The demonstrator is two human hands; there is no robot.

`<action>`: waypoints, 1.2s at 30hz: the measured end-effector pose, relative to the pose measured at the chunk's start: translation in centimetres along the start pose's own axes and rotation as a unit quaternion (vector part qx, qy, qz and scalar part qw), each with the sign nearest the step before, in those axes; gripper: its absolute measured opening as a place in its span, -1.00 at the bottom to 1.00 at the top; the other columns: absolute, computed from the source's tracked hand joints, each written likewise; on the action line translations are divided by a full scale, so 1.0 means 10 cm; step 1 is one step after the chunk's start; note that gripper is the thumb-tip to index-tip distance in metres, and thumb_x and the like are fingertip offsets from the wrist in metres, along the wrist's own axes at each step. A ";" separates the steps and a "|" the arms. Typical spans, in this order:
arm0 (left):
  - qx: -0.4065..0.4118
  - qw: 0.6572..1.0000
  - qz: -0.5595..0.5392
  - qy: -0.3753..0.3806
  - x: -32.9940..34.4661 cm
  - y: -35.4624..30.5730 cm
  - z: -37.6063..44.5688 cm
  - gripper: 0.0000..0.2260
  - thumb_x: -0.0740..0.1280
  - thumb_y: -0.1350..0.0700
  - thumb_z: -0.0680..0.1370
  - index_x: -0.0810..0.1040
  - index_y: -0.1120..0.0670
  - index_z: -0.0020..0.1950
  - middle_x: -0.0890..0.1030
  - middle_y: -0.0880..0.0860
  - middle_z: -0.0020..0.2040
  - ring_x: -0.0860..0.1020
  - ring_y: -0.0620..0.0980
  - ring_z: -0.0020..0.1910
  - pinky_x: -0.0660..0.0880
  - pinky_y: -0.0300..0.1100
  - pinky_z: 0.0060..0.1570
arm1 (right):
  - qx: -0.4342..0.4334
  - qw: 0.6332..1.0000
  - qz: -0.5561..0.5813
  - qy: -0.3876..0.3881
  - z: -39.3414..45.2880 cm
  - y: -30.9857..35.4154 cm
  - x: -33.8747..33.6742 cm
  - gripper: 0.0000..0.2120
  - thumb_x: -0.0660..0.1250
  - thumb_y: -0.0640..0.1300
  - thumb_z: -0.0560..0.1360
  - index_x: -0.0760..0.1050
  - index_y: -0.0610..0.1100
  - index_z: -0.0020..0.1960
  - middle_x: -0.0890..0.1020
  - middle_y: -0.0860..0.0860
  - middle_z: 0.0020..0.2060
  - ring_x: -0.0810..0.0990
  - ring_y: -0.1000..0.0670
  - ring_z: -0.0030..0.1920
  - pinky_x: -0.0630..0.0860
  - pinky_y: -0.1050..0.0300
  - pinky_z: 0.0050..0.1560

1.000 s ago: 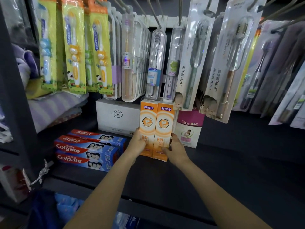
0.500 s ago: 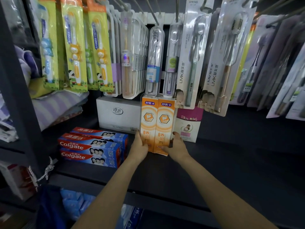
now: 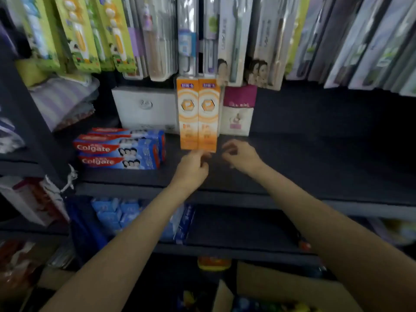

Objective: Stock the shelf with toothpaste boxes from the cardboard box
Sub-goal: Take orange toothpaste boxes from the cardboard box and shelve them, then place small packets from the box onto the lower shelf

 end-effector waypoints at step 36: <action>-0.110 0.860 0.105 0.486 4.64 0.63 -3.03 -0.76 0.19 0.29 0.56 0.45 0.16 0.21 0.53 0.07 0.17 0.51 0.03 0.10 0.37 -0.22 -0.08 | 0.246 0.881 -0.244 0.321 -3.30 -5.24 1.44 -0.49 0.25 -0.33 0.49 0.20 -0.21 0.40 0.38 -0.15 0.33 0.39 -0.19 0.33 0.38 -0.03 0.27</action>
Point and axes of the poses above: each hand's wrist, its own z-axis towards the middle knuckle, its own x-axis out of the palm, y = z × x, the point moved 10 cm from there along z, towards the middle knuckle
